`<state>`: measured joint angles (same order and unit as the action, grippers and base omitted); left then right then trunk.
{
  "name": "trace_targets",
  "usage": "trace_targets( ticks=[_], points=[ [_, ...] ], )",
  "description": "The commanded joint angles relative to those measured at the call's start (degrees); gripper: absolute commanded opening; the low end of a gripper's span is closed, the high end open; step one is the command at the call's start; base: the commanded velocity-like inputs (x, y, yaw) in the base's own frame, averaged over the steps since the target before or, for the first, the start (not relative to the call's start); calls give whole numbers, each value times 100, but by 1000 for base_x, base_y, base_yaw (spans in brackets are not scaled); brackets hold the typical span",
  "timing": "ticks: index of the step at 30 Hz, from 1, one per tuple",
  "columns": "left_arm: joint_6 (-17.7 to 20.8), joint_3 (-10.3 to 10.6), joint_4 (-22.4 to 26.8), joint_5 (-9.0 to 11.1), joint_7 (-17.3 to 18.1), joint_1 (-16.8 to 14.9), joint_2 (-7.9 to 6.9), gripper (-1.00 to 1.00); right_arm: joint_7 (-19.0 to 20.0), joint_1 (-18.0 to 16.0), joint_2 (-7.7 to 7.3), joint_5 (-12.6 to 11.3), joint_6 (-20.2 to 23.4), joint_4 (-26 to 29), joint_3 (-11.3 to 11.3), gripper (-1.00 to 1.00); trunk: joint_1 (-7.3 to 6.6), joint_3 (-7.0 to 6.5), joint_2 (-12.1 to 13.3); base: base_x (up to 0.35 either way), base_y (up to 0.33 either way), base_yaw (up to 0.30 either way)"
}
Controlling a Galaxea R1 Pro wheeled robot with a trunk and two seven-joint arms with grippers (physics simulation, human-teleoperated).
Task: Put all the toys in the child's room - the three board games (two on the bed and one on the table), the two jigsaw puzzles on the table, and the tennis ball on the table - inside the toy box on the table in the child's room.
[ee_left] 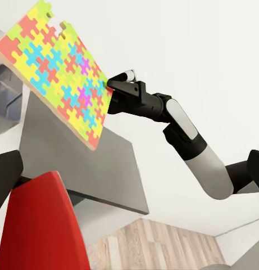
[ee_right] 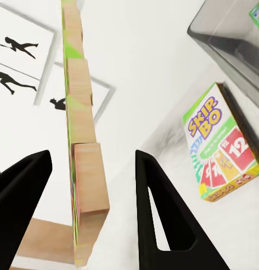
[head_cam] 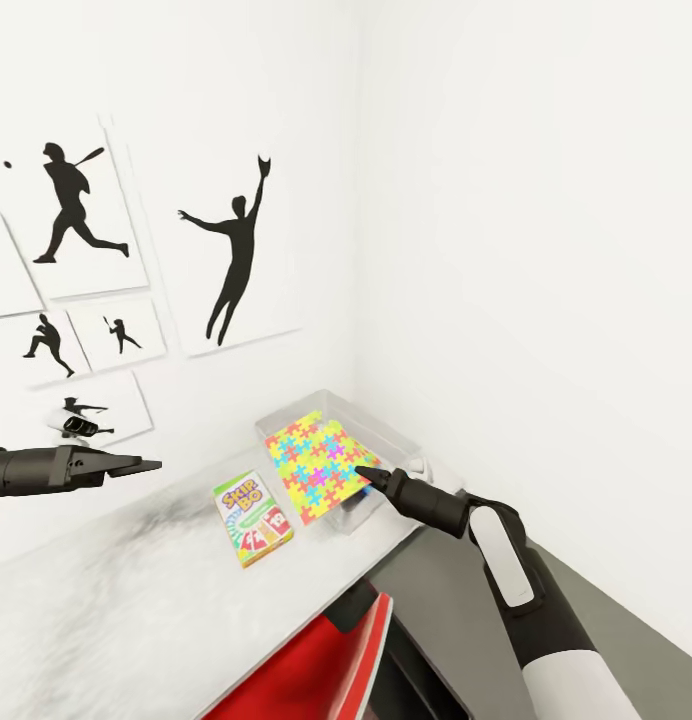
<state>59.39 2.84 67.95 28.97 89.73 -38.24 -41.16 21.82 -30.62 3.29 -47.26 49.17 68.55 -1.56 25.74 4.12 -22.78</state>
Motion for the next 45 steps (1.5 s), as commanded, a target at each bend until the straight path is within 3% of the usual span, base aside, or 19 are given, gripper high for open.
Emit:
trace_targets(
  ticks=[1,45],
  points=[
    [61,15,-1,4,27,-8,-7,100,23,-6,-1,15,22,1,7,-100,4,14,-14,0,-64,-24],
    [61,21,-1,-9,27,-8,55,100,-2,1,-4,19,13,4,7,-100,4,14,-14,32,-11,-1]
  ],
)
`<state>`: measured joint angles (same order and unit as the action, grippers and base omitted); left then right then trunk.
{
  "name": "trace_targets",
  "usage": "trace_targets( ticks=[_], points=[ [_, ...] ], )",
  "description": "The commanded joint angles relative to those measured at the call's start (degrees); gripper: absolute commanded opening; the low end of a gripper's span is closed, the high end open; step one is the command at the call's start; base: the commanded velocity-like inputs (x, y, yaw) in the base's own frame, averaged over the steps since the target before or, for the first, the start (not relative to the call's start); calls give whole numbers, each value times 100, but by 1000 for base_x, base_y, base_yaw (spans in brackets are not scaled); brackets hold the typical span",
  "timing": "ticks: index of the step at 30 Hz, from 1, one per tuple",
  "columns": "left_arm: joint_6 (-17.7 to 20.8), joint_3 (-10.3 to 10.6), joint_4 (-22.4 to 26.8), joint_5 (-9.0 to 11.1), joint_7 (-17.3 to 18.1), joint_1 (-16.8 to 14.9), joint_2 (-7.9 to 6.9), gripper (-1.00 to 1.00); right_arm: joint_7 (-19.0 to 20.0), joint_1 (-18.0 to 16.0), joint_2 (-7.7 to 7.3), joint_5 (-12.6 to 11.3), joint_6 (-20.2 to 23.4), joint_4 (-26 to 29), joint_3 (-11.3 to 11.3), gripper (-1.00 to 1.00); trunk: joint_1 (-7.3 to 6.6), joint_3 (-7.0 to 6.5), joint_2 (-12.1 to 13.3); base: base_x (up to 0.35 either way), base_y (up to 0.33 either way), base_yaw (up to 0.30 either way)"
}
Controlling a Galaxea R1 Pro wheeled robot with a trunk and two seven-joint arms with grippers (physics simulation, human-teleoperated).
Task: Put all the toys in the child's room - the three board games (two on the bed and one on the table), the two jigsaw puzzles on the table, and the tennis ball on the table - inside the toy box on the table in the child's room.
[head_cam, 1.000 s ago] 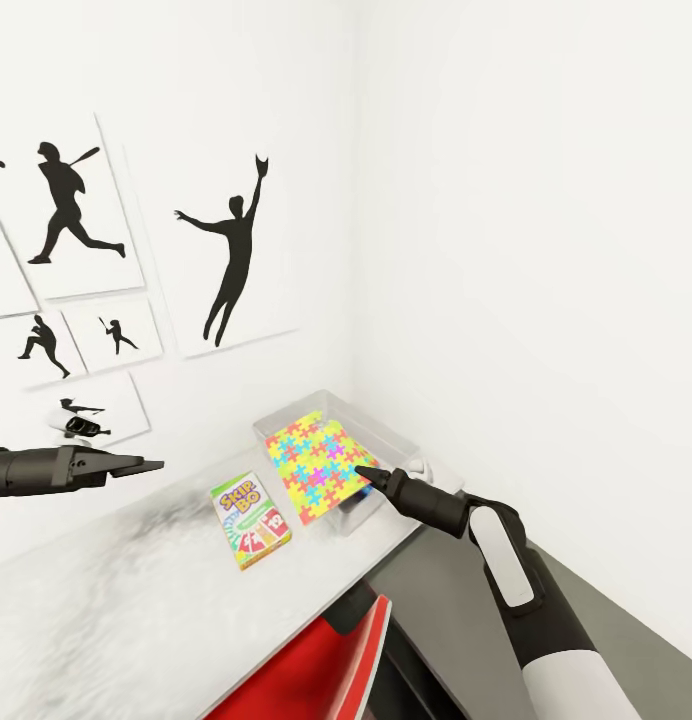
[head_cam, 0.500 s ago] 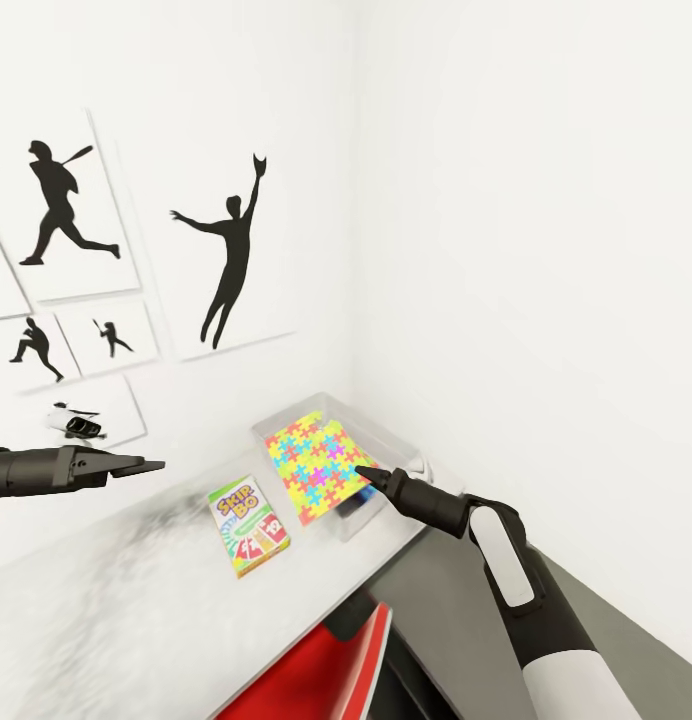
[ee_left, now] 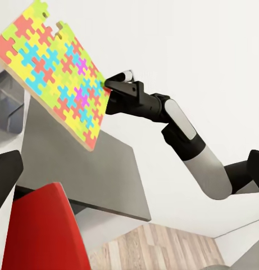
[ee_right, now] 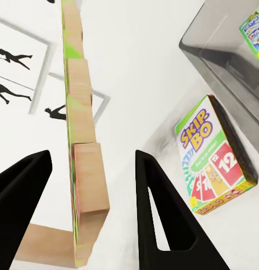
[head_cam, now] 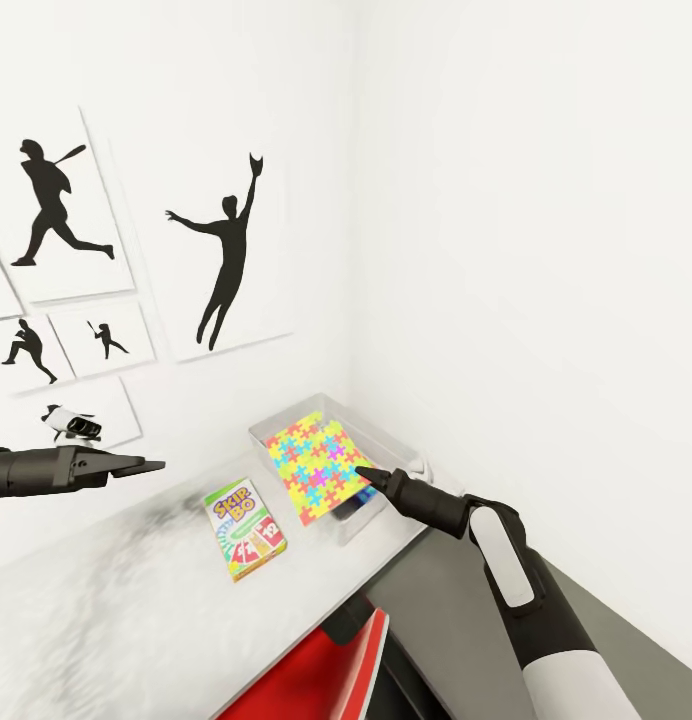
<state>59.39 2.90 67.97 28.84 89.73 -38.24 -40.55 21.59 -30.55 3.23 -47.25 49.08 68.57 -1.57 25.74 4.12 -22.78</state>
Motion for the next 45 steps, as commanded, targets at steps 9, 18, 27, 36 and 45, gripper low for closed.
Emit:
trace_targets(
  ticks=[9,18,27,36,45],
  points=[
    [55,22,-3,2,27,-8,73,100,-105,-33,20,15,93,-8,27,-100,4,14,-14,0,0,0],
    [55,31,-3,-18,27,-8,205,100,-1060,-1213,45,2,807,-934,746,-100,4,14,-14,0,0,0],
    [55,27,-3,-33,27,-8,214,100,-1375,-2583,19,50,770,-2891,902,-100,4,14,-14,0,0,0],
    [55,26,-3,-37,27,-8,214,100,-2173,-3421,-30,81,258,-4412,873,-100,4,14,-14,0,0,0],
    [55,22,-3,-43,27,-8,214,100,-2162,-3580,-93,93,72,-4803,801,-100,4,14,-14,0,0,0]
  ],
)
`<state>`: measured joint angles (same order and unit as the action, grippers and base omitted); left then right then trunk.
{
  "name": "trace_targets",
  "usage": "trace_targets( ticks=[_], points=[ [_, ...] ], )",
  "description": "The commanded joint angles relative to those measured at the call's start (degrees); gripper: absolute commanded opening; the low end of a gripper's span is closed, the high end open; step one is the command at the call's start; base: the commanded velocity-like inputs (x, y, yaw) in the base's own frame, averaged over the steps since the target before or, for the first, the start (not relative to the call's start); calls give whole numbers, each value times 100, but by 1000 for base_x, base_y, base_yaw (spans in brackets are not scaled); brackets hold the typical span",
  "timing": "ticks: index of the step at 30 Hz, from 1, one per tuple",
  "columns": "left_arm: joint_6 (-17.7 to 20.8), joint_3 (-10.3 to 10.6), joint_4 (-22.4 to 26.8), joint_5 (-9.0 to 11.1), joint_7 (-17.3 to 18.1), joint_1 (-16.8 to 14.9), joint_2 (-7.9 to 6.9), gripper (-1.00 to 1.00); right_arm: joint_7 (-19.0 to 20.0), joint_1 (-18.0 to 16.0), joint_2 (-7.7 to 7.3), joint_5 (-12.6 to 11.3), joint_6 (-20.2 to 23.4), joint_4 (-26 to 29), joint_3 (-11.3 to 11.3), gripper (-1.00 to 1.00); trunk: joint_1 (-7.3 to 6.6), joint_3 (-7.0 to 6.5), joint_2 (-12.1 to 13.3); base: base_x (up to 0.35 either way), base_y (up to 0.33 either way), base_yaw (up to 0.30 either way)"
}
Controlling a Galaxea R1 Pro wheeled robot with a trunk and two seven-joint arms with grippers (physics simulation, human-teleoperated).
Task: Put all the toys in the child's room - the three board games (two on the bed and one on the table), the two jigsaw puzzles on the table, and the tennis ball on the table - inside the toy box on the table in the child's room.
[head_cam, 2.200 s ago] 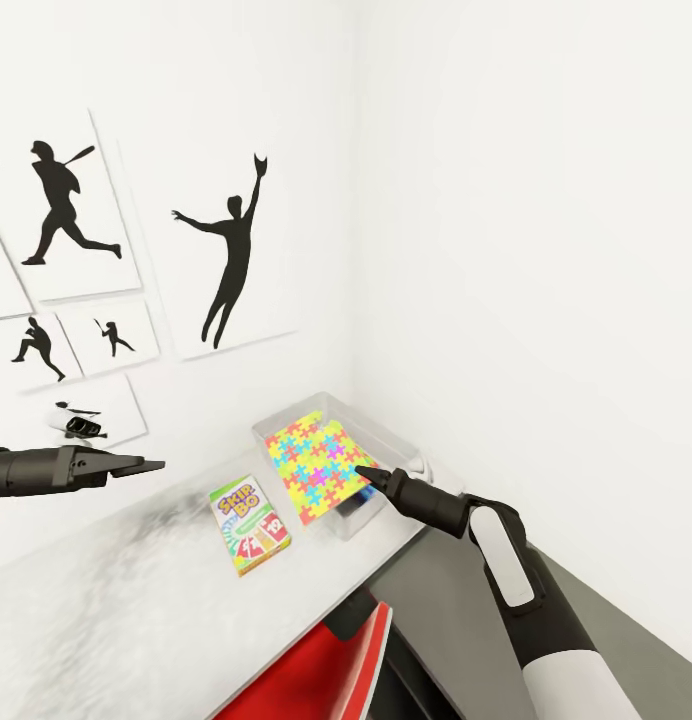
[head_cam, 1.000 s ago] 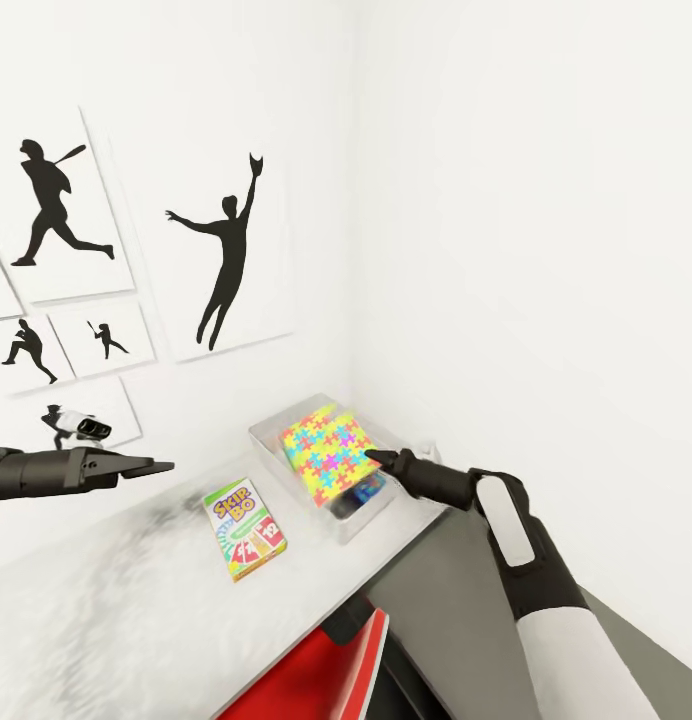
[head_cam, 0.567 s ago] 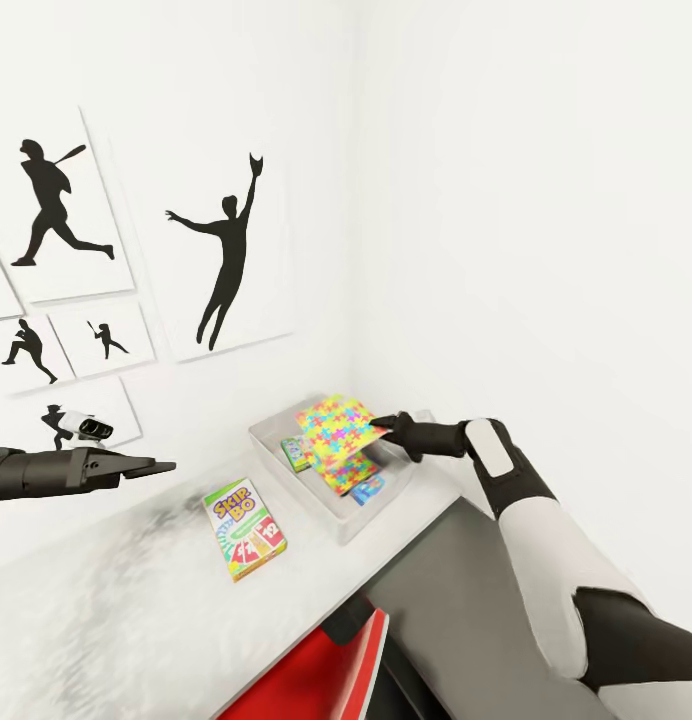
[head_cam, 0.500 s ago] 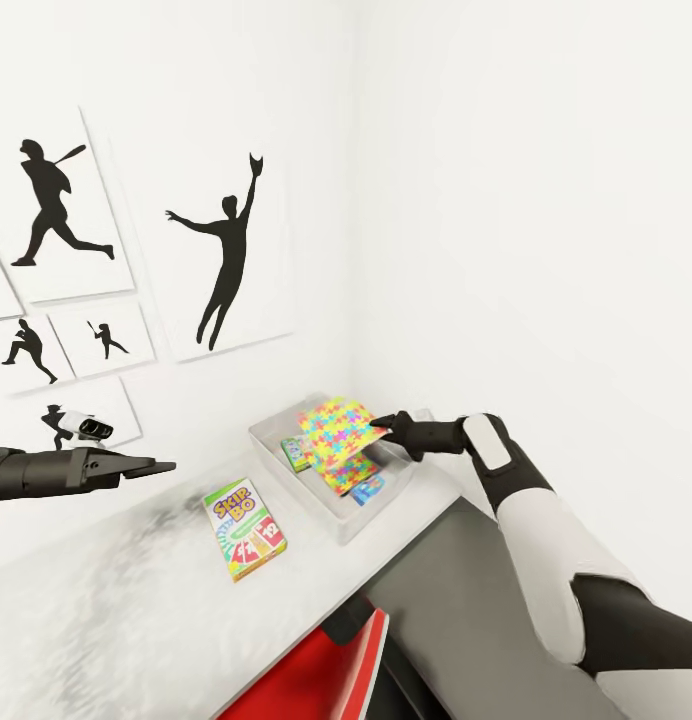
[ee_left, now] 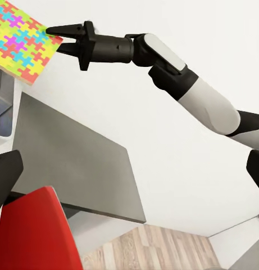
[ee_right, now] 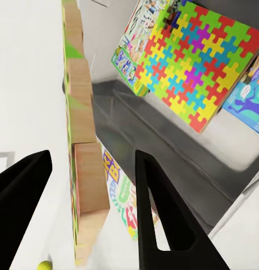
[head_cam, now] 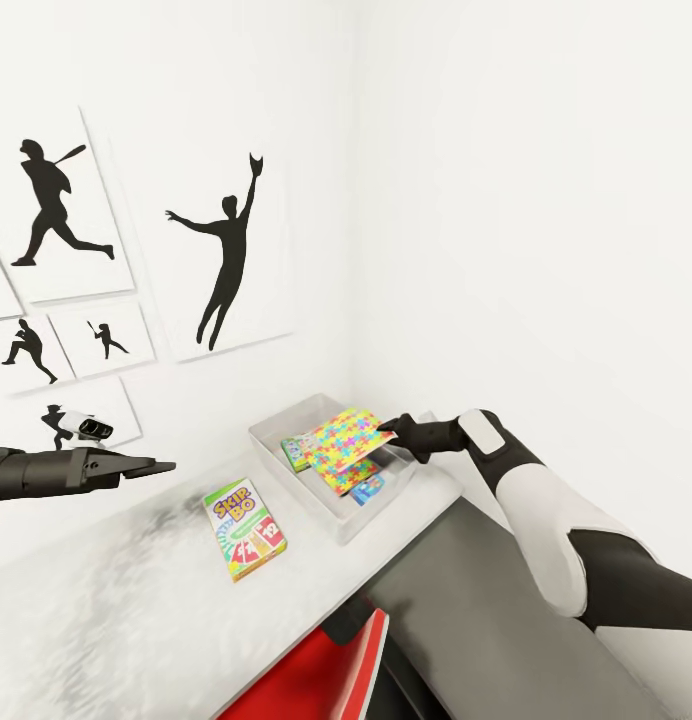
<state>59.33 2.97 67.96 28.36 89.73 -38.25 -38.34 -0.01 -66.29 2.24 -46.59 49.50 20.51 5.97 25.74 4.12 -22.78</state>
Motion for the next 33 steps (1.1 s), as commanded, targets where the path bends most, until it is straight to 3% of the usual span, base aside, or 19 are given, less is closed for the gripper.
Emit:
trace_targets(
  ticks=[1,11,33],
  points=[
    [61,13,-2,4,27,-7,-6,100,2,-4,5,27,28,1,47,-100,4,14,-14,0,0,0],
    [61,10,-2,4,27,-7,-13,100,-5,2,12,35,13,8,40,-100,4,27,-14,0,0,18],
    [61,11,-2,4,27,-7,-15,100,15,18,-12,19,11,5,98,-100,4,225,-14,0,0,33]
  ],
)
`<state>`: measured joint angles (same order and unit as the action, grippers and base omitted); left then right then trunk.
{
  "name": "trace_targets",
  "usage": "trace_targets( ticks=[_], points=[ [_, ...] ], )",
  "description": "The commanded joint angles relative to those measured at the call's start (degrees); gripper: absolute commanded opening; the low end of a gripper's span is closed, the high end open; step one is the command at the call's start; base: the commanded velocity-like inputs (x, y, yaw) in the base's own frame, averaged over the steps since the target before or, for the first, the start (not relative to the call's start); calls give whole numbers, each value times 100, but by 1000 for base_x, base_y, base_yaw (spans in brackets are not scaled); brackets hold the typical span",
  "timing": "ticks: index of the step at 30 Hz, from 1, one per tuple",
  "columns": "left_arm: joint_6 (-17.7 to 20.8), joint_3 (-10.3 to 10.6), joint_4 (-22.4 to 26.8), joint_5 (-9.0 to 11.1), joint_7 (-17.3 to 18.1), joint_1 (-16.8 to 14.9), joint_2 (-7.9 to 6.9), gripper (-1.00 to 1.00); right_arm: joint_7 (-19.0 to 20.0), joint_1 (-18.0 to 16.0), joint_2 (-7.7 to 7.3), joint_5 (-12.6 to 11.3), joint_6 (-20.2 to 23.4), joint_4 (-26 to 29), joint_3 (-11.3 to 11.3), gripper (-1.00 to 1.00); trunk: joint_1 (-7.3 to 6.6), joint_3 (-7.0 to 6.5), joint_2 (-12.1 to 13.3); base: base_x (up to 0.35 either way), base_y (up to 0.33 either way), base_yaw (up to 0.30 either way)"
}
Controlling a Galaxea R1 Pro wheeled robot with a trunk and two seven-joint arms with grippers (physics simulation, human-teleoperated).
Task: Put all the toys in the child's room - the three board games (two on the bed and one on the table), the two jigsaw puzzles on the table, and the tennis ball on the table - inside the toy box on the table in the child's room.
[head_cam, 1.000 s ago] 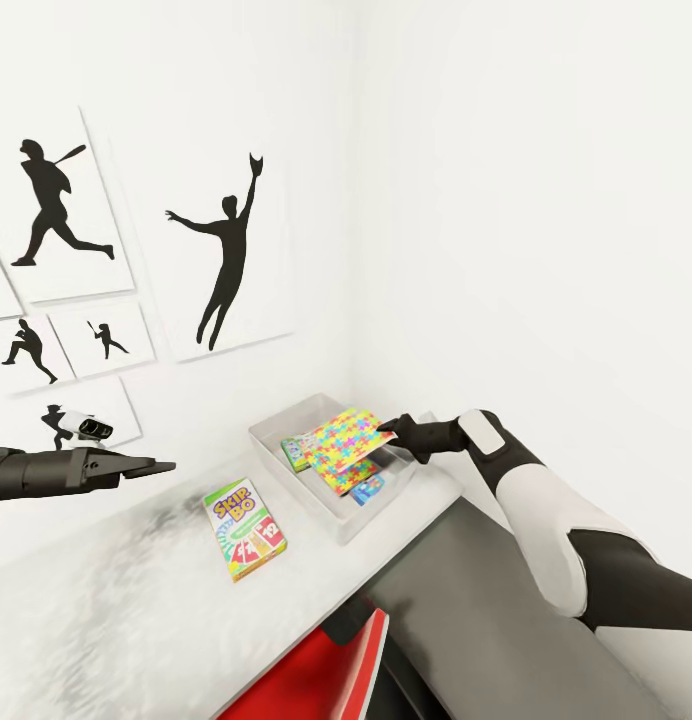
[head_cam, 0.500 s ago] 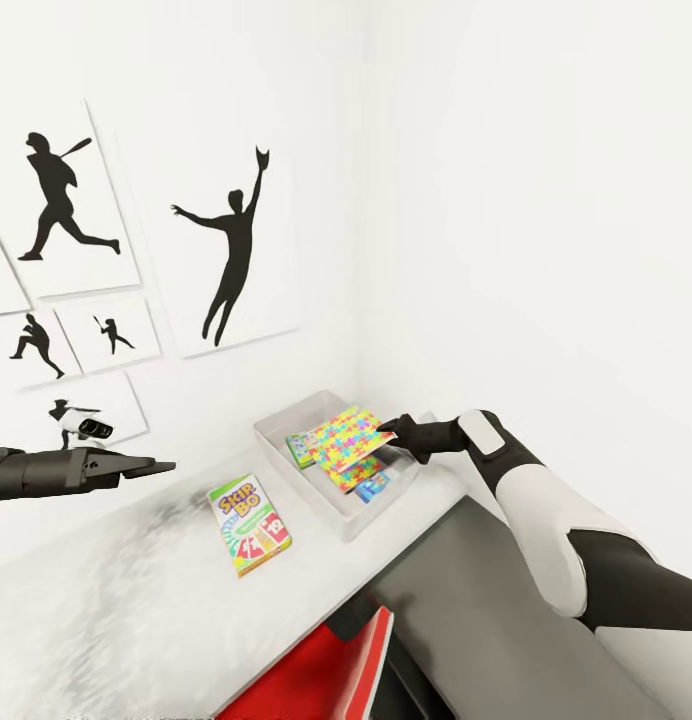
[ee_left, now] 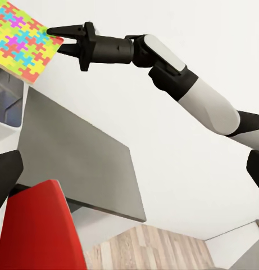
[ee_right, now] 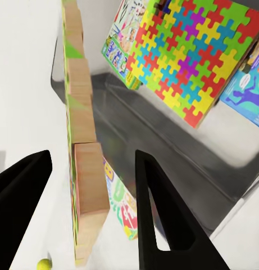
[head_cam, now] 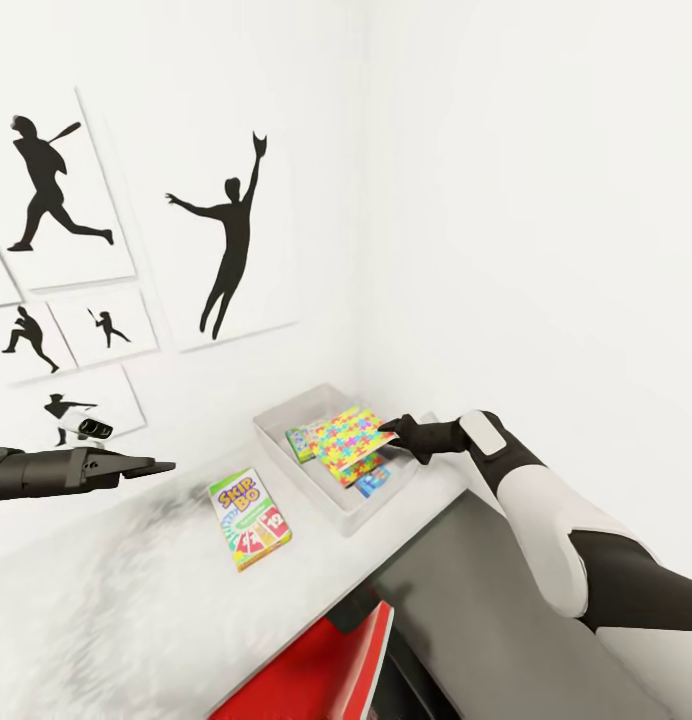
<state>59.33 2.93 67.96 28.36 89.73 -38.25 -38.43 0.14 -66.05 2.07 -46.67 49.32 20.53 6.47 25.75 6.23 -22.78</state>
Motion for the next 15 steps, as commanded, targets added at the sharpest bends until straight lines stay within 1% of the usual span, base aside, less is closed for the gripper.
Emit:
trace_targets(
  ticks=[1,12,15],
  points=[
    [61,13,-2,4,27,-8,-7,100,-1,-5,5,27,28,3,53,-100,4,23,-14,0,0,0],
    [61,8,-2,3,27,-8,-7,100,8,-4,11,26,25,12,48,-100,4,127,-14,0,0,0],
    [61,0,-2,3,27,-8,-7,100,11,-4,12,26,25,227,26,-100,4,156,-14,0,0,0]
  ],
)
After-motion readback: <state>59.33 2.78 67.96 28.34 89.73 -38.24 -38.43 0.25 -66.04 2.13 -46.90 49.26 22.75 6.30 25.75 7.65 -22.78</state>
